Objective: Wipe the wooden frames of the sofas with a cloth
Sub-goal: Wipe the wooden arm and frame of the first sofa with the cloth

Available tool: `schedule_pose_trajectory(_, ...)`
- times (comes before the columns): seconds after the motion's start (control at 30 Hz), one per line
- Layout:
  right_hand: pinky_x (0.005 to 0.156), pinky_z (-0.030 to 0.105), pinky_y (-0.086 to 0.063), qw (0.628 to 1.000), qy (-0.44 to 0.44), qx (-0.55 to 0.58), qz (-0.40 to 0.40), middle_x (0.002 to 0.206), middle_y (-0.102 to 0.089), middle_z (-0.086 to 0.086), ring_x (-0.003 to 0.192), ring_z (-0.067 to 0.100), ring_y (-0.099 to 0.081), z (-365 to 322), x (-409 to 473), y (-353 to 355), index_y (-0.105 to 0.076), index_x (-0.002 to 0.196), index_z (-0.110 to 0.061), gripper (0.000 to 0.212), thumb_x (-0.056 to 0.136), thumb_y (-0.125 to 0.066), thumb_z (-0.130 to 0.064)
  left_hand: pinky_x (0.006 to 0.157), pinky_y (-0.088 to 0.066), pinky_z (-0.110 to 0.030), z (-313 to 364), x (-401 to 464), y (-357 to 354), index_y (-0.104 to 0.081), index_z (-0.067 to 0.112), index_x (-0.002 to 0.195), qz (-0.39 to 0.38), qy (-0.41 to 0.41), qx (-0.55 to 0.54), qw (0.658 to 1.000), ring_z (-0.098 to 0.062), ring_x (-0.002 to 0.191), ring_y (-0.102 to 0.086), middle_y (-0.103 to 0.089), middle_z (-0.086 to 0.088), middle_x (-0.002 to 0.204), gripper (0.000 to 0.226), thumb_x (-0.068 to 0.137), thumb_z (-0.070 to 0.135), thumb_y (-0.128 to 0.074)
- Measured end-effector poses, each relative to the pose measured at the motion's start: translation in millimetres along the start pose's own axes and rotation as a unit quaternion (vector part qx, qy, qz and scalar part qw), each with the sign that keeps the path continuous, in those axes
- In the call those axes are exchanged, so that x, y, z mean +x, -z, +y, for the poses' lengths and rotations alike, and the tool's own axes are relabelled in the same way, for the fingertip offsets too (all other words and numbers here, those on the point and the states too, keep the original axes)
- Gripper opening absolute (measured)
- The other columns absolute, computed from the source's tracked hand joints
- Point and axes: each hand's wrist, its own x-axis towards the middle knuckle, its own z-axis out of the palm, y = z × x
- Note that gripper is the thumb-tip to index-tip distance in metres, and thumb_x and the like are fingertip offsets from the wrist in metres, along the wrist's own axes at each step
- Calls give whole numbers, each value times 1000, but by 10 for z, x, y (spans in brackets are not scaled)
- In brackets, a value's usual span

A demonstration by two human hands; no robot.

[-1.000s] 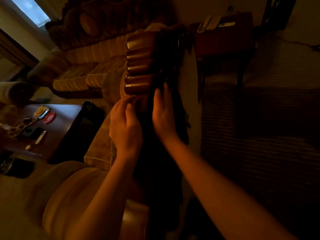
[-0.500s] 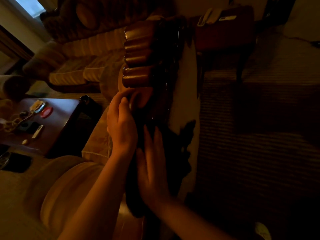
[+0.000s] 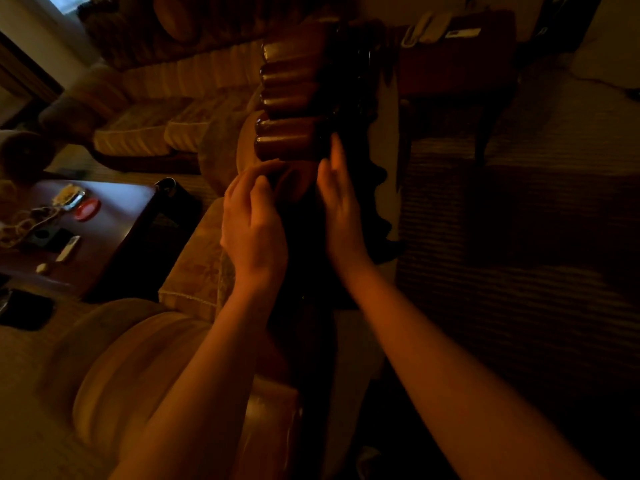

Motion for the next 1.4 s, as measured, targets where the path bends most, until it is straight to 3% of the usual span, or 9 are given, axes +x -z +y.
schedule_pose_trajectory(0.2,114,30,-19,976,166,-123,-74,145,-16,-39,140,-1,-18,137,-1038,-100,-29,140,-22,46,100,-21,-43,100,-42,-46,99,-45,3,-67,32,97,13,-16,-25,999,-15,110,-59,-66,-4,112,34,88,42,-36)
schedule_pose_trajectory(0.33,114,18,-14,970,191,-125,-84,148,-28,-6,140,-2,-15,248,-943,-49,-26,143,-14,47,100,-29,-34,76,-46,-12,189,-116,10,-66,9,97,21,-15,-103,994,5,85,-63,-66,10,88,31,98,9,-35)
schedule_pose_trajectory(0.5,117,46,-19,1000,4,0,-6,158,-11,2,144,14,-14,14,-280,-23,-10,150,-20,68,93,-26,-56,76,-47,-16,174,-94,35,-69,13,80,36,15,-145,989,-7,86,-66,-69,1,85,36,95,4,-38)
schedule_pose_trajectory(0.63,117,28,-15,980,-119,-138,-81,156,-13,10,144,20,-15,160,-741,5,-17,145,-19,53,99,-32,-39,73,-47,-15,151,-78,48,-69,12,79,33,3,-156,987,-5,81,-65,-69,2,80,35,93,2,-39)
schedule_pose_trajectory(0.73,116,29,-12,993,-7,-114,-26,153,-7,-12,144,11,-10,342,-1470,-92,-7,136,-53,51,92,-29,-62,72,-47,-15,140,-72,62,-69,12,75,23,3,-171,985,-4,79,-66,-69,6,75,35,92,0,-40)
schedule_pose_trajectory(0.93,117,26,-16,960,-37,-277,-14,151,-24,-6,136,8,-28,635,-2175,-51,-19,146,-32,46,102,-17,-46,76,-48,-18,111,-89,123,-69,12,75,-9,17,-173,985,-9,88,-66,-70,-1,87,31,92,5,-44)
schedule_pose_trajectory(1.03,117,26,-19,974,-79,-200,-77,142,-30,-35,133,-10,-27,508,-2163,181,-24,137,-57,38,99,-22,-51,76,-49,-19,121,-161,196,-69,16,75,-2,20,-159,987,-7,86,-66,-70,2,86,30,92,3,-48)
schedule_pose_trajectory(1.17,105,28,-40,984,-151,-71,-68,127,-55,-11,119,4,-51,281,-1812,577,-49,126,-33,35,93,-39,-41,58,-39,-20,95,-727,173,-56,20,64,140,10,-54,989,2,59,-51,-55,11,60,30,91,21,-45)
schedule_pose_trajectory(1.4,83,20,-50,972,-184,-11,-145,99,-64,-5,91,7,-61,-366,-1069,1028,-61,104,-22,19,97,-46,-13,79,-37,-6,138,-1603,-306,-62,-1,88,94,-168,93,977,-1,85,-49,-57,-8,89,25,84,16,-43)
